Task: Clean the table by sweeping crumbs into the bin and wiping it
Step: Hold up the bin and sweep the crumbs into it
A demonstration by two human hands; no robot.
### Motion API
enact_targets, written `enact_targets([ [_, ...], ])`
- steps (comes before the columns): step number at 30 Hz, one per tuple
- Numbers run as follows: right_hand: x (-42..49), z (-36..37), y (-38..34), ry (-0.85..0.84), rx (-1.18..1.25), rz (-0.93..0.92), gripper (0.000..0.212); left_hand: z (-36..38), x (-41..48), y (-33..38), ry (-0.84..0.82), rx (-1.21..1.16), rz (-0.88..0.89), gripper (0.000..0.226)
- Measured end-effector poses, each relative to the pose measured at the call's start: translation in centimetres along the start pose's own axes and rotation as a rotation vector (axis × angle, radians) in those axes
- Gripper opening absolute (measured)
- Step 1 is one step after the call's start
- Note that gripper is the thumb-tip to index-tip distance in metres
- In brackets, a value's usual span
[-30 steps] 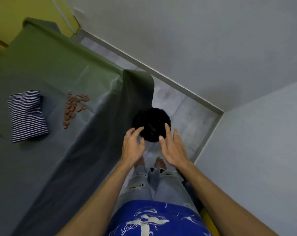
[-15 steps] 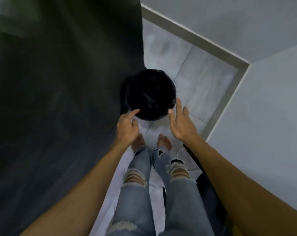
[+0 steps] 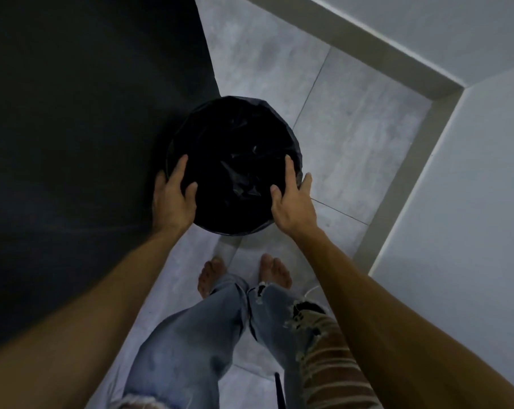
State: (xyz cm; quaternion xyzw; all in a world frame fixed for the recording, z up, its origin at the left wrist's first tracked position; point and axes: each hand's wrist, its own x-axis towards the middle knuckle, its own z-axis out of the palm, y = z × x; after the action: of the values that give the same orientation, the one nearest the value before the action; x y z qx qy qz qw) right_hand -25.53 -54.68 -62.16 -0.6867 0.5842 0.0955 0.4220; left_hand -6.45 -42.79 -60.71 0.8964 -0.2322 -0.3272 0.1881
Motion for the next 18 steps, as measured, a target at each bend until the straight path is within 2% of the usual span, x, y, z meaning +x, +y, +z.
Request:
enact_targets([
  [4,1.5,0.8,0.6,0.082,-0.022,-0.083,0.062,0.9,1.0,-0.8,-0.003,-0.071,-0.023,0.072],
  [8,0.4,-0.1,1.1,0.064,-0.119,-0.159,0.068,-0.1,0.0,-0.1,0.017,-0.138,-0.051,0.076],
  [11,-2.4,-1.7,0.7,0.034,-0.111,-0.127,0.080,-2.0,-2.7,1.2,0.002,-0.168,-0.059,0.079],
  [18,-14.3,-10.3,-3.9,0.061,-0.064,-0.062,0.089,-10.8,-13.2,6.2,-0.009,-0.183,-0.058,0.081],
])
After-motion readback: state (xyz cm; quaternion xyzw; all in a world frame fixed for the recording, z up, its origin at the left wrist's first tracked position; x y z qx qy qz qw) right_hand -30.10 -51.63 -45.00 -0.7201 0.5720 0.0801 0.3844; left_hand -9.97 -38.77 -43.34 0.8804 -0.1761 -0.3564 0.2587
